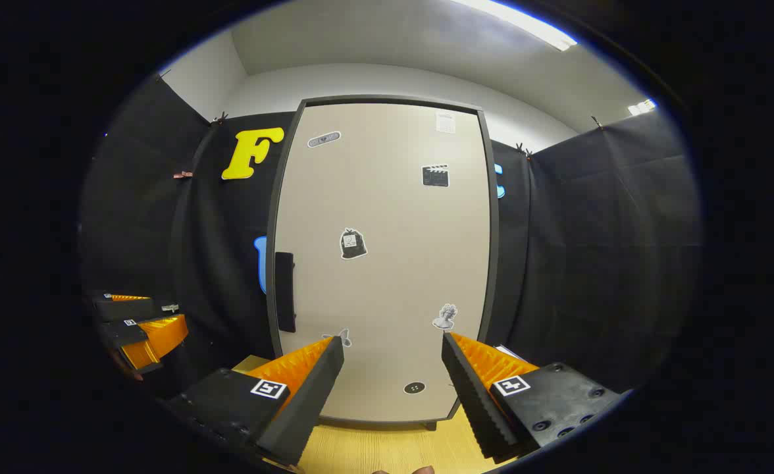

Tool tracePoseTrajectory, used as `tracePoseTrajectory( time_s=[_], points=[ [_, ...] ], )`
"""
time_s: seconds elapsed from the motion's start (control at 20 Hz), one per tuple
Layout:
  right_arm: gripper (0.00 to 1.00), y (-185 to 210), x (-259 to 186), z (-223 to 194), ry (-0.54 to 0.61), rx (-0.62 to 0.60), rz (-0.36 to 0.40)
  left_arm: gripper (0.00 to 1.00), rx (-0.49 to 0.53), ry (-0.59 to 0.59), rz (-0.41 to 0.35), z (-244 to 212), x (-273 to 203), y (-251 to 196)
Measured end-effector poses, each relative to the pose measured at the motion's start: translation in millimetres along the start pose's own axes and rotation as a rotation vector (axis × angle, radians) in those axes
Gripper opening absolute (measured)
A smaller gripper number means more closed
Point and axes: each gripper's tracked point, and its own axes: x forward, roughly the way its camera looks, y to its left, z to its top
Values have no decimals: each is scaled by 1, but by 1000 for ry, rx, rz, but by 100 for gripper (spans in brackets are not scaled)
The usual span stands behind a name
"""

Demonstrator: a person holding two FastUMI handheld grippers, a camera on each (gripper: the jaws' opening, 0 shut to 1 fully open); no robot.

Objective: Open the cabinet door with the right hand, grasp the bottle in the cabinet with the left hand and place it on the coaster, then close the cabinet door with the right hand.

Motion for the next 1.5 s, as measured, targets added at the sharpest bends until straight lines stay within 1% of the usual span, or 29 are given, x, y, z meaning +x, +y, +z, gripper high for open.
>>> tracePoseTrajectory(
  time_s=[0.75,1.1,1.25,1.5],
  points=[
    [98,0,0,2,6,23,-6,95,-3,-4,0,0,-1,2],
    [98,7,1,7,1,39,16,95,0,-11,7,1,0,10],
    [97,31,15,11,-6,61,44,95,3,-15,18,2,2,20],
    [98,71,48,20,-21,65,100,95,-4,-14,43,1,5,43]
  ],
)
